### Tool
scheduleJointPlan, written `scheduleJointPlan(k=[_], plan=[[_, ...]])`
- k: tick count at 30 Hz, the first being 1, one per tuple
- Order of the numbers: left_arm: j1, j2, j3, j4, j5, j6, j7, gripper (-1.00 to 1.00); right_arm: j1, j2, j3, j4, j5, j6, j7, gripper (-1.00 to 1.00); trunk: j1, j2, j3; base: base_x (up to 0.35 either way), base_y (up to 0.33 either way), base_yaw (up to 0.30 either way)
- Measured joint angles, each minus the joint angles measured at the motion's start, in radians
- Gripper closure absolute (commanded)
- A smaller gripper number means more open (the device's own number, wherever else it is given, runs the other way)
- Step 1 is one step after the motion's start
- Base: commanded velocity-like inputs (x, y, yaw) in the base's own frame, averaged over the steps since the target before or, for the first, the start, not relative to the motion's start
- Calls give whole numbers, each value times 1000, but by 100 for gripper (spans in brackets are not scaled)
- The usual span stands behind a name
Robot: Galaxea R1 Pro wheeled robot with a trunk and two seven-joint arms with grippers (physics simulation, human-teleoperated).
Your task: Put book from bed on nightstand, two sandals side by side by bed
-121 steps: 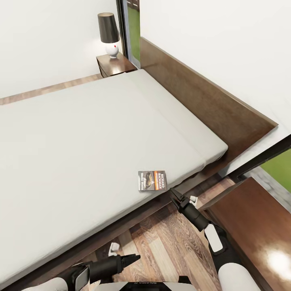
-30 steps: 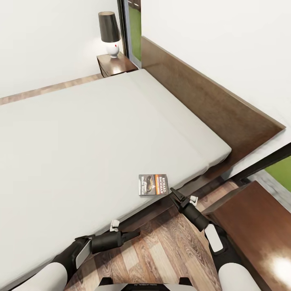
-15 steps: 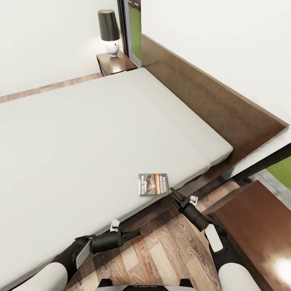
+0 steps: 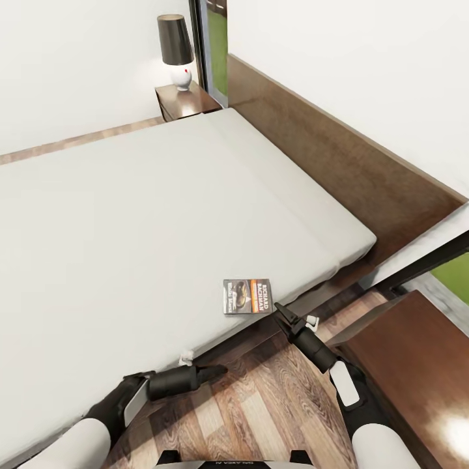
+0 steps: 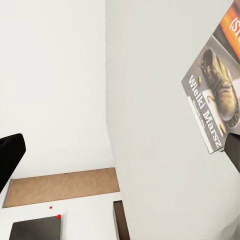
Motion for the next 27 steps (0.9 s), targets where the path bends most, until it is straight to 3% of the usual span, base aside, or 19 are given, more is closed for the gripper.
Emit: scheduleJointPlan(k=[3,6,10,11,14,18,27], plan=[[-6,3,0,-126,-8,82,0,-100,0,0,0,0,0,0,0,-100,0,0,0,0,0,0],[-8,6,-1,-307,-32,193,0,-100,0,1,0,0,0,0,0,-100,0,0,0,0,0,0],[-2,16,-2,-453,-58,239,0,-100,0,1,0,0,0,0,-1,-100,0,0,0,0,0,0],[-1,19,-2,-461,-60,240,0,-100,0,1,0,0,0,-1,-1,-100,0,0,0,0,0,0],[4,66,-5,-483,-72,240,0,-100,0,1,0,0,0,-1,-2,-100,0,0,0,0,0,0],[6,95,-7,-484,-81,237,-3,-100,0,0,0,0,0,-1,-2,-100,0,0,0,0,0,0],[7,99,-9,-484,-81,237,-9,-100,0,0,0,0,0,-1,-2,-100,34,-63,-28,0,0,0]])
